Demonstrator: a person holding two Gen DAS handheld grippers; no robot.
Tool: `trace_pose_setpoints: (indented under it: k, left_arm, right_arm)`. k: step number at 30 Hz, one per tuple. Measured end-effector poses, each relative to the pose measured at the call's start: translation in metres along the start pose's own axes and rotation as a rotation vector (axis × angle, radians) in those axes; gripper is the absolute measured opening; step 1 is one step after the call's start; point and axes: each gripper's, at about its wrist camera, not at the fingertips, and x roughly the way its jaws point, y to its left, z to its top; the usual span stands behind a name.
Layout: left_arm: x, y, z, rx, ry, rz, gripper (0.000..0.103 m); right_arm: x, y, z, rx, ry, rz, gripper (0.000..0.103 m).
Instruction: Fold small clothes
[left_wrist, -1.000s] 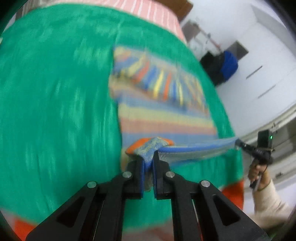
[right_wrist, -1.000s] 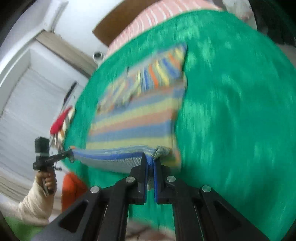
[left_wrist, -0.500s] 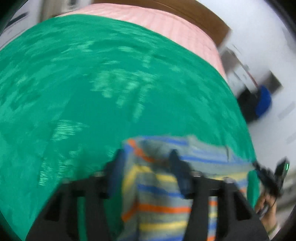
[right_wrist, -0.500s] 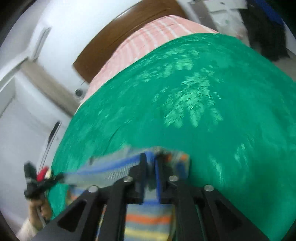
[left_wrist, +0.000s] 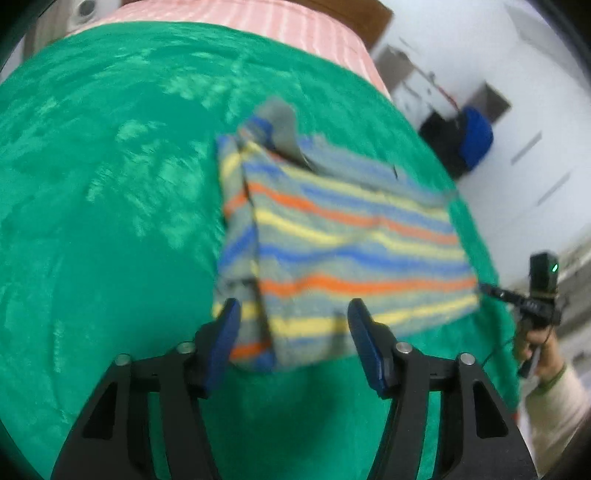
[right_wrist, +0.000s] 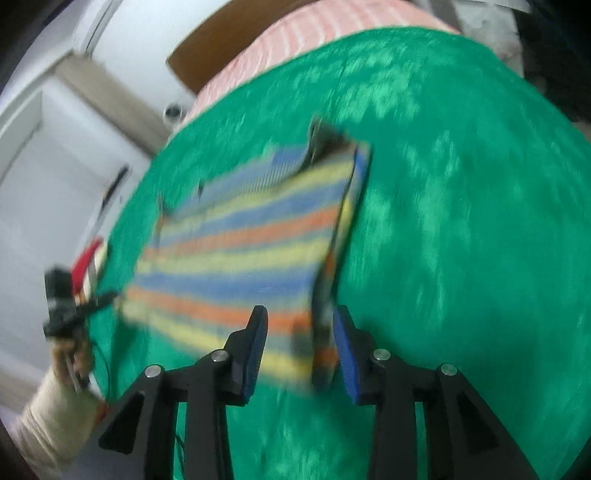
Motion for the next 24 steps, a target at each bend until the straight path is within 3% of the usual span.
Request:
trace_pose_setpoints:
  k: [1, 2, 3, 4, 7, 9, 12, 14, 15, 16, 17, 18, 19, 21, 24]
  left_arm:
    - [0.005, -0.004, -0.002, 0.015, 0.018, 0.018, 0.014]
    - [0.01, -0.006, -0.004, 0.023, 0.046, 0.038, 0.004]
    - [0.005, -0.007, -0.005, 0.021, 0.043, 0.043, 0.003]
    - [-0.003, -0.006, -0.007, 0.021, 0.027, 0.037, 0.003]
    - [-0.032, -0.002, -0.017, 0.027, -0.014, -0.015, 0.002]
    - [-0.033, -0.002, -0.029, 0.066, 0.0, 0.005, 0.002]
    - [-0.002, 0.007, -0.045, 0.064, 0.102, 0.054, 0.007]
    - [-0.003, 0.016, -0.046, 0.021, 0.083, 0.022, 0.008]
    - [-0.012, 0.019, -0.045, -0.012, 0.067, 0.006, 0.022]
    - [-0.022, 0.024, -0.046, -0.035, 0.037, 0.008, 0.034]
    - [-0.037, 0.027, -0.047, -0.046, -0.018, 0.021, 0.061]
    - [-0.052, 0.029, -0.048, -0.041, -0.09, 0.047, 0.077]
    - [-0.066, 0.035, -0.048, -0.033, -0.158, 0.091, 0.081]
    - [-0.073, 0.046, -0.042, -0.038, -0.258, 0.213, 0.086]
    - [-0.06, 0.064, -0.046, -0.037, -0.304, 0.366, 0.086]
  right_arm:
    - [0.004, 0.002, -0.004, -0.022, 0.014, -0.009, 0.037]
    - [0.012, 0.003, -0.007, -0.04, 0.029, -0.029, 0.026]
    - [0.019, 0.003, -0.007, -0.042, 0.05, -0.047, 0.007]
    - [0.024, 0.002, -0.007, -0.032, 0.078, -0.062, 0.004]
    - [-0.001, 0.006, -0.003, -0.007, 0.055, -0.018, 0.004]
    - [-0.013, 0.006, -0.004, -0.013, 0.058, -0.002, 0.004]
    - [0.006, 0.003, -0.012, -0.032, 0.126, -0.06, 0.004]
    - [0.028, 0.0, -0.021, -0.045, 0.192, -0.091, 0.005]
    - [0.028, 0.0, -0.02, -0.046, 0.186, -0.098, 0.01]
    - [0.022, 0.003, -0.015, -0.043, 0.176, -0.115, 0.021]
    - [0.014, 0.007, -0.009, -0.053, 0.156, -0.146, 0.027]
    - [0.004, 0.013, -0.005, -0.074, 0.124, -0.174, 0.027]
    - [-0.01, 0.027, 0.005, -0.123, 0.071, -0.19, 0.027]
    - [-0.019, 0.048, 0.018, -0.174, 0.045, -0.143, 0.027]
    - [0.006, 0.082, 0.053, -0.193, 0.087, -0.026, 0.027]
